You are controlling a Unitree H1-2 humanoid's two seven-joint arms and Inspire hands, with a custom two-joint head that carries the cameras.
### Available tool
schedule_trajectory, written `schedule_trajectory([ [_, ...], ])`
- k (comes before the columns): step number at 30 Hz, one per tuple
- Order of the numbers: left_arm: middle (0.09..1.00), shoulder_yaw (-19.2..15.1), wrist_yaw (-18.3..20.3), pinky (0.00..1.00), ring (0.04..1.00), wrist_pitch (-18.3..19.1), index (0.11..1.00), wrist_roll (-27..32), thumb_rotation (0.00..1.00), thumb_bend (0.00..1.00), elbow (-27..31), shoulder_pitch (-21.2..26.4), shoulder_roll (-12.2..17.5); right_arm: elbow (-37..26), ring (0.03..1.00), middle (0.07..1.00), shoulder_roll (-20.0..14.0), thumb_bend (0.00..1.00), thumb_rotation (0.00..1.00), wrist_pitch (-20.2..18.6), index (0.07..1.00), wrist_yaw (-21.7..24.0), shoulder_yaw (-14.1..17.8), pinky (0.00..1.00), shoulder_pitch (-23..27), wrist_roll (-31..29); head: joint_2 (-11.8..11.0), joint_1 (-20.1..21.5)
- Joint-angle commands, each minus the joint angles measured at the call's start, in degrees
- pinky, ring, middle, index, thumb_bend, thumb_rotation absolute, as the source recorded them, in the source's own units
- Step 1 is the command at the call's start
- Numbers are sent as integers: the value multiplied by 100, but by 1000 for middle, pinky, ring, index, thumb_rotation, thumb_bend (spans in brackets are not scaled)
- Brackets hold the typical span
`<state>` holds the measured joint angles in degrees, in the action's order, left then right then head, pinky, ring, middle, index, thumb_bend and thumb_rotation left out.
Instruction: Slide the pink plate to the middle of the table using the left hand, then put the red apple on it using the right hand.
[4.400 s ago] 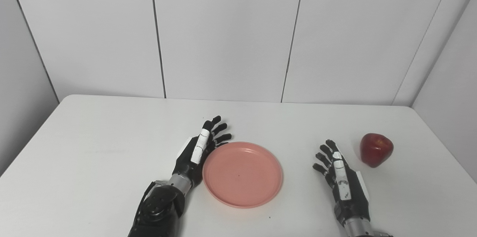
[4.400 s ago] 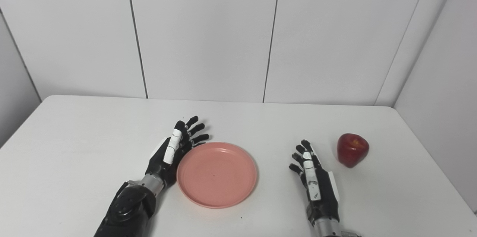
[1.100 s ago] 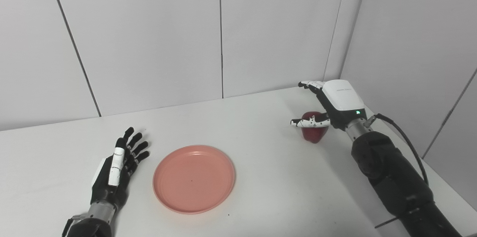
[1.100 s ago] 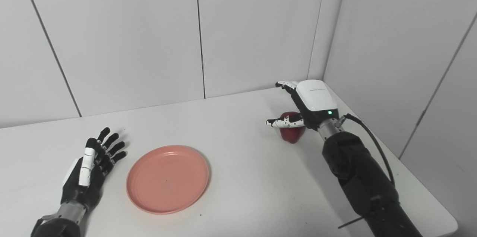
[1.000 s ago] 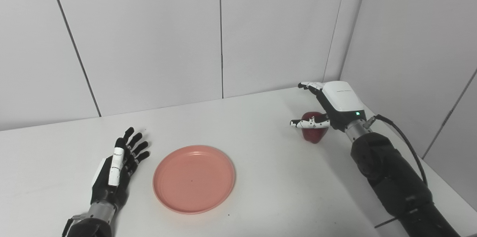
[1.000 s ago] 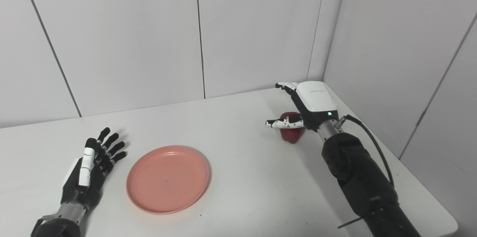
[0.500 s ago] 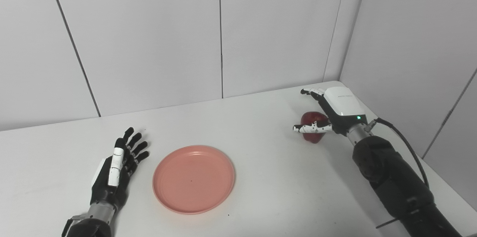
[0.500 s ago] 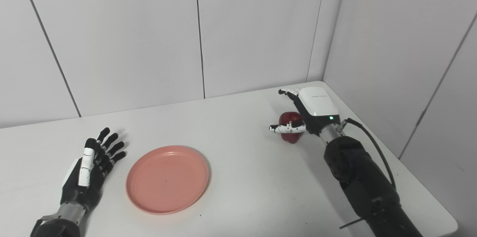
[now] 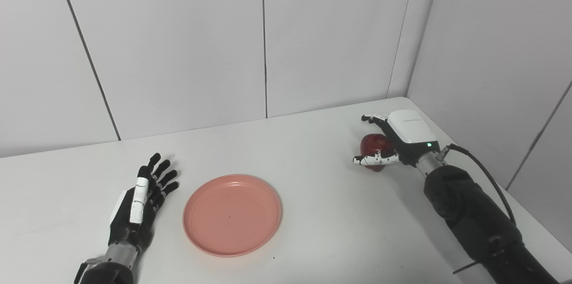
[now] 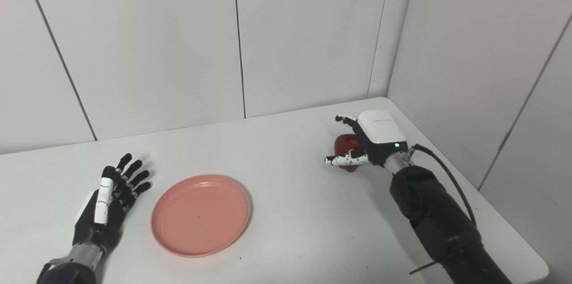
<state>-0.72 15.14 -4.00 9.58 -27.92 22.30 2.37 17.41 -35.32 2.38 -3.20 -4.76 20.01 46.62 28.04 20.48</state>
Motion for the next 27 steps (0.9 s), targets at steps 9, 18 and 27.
schedule_trajectory([
  [9, 957, 36, 28, 866, 902, -40, 960, 30, 935, 751, -148, -263, -82, 18, 716, 777, -160, 909, 656, -143, 764, -177, -33, 534, 284, 47, 15, -34],
  [18, 957, 44, 39, 877, 903, -19, 957, 31, 938, 746, -112, -276, -72, -23, 716, 778, -165, 900, 663, -223, 768, -89, -42, 545, 252, 7, 33, -44],
  [27, 959, 46, 29, 869, 903, 25, 958, 28, 936, 746, -93, -282, -59, -58, 596, 669, -155, 841, 622, -369, 674, -30, -68, 468, 227, -43, 58, -48],
])
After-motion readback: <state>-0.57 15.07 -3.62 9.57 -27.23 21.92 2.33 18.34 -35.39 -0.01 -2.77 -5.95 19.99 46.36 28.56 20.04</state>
